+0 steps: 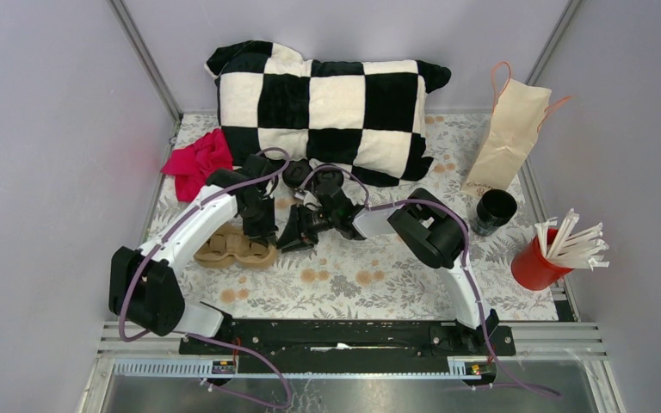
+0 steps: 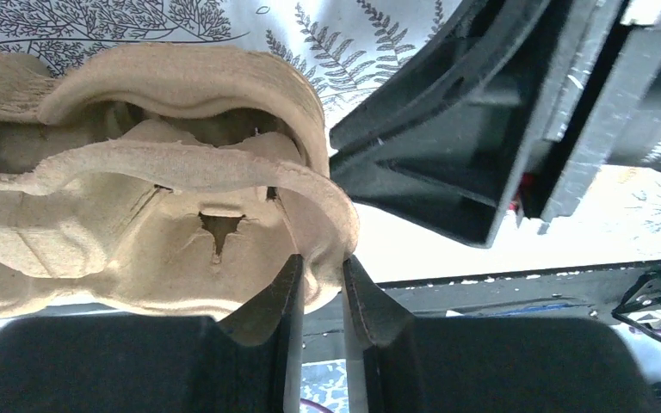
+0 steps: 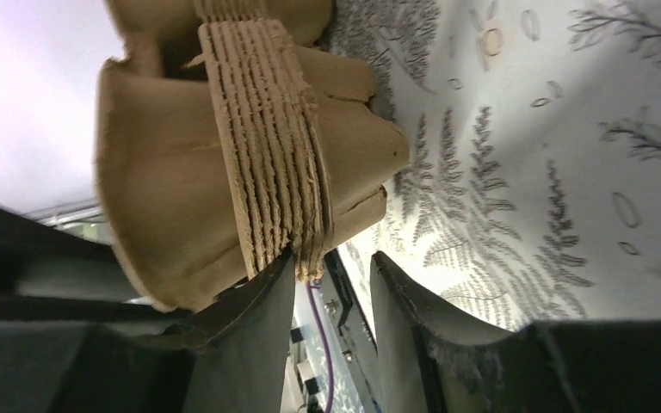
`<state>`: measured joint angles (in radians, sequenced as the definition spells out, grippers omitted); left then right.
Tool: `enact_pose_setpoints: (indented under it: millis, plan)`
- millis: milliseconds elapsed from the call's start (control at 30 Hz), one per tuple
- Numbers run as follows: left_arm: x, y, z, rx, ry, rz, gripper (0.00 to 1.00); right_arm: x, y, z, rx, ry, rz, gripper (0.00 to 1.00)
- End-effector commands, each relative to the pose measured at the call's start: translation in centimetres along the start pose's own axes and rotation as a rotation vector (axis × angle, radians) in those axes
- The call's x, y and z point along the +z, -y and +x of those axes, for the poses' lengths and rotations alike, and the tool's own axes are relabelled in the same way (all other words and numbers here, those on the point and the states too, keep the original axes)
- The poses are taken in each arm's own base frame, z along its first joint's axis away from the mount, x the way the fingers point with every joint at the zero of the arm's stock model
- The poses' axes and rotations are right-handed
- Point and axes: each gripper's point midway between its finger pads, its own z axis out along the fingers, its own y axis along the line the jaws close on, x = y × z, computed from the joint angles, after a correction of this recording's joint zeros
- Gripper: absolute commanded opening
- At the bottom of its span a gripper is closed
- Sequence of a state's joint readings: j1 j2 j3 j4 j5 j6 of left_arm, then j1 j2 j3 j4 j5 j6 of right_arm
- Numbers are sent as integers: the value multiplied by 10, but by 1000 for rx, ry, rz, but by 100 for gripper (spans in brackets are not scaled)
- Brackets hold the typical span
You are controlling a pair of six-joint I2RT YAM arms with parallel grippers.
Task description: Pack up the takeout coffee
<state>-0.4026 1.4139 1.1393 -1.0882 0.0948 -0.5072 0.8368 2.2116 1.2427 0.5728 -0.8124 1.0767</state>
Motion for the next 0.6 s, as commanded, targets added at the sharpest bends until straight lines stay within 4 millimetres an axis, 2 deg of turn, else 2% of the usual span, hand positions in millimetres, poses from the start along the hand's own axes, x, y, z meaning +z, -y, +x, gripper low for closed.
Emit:
enact_pose_setpoints:
  millis: [0,133,267,333,433,567]
  plan:
    - [-19,30,-14,-8,72,132,0,9,7,-9,-52,42,71,45]
    - [-17,12,-13,-31,62,24,0,3,4,-9,-86,48,93,46]
    - [-27,-11,-13,-84,61,-126,0,-3,-9,-9,-139,44,90,47]
    - [-38,-19,-15,-133,78,-188,0,-6,-16,-12,-163,48,95,48]
    - [-55,-19,-20,-185,117,-206,0,-7,-23,-16,-175,45,106,50]
    - [-97,-20,-39,-224,235,-249,0,-22,-22,-23,-205,47,229,54]
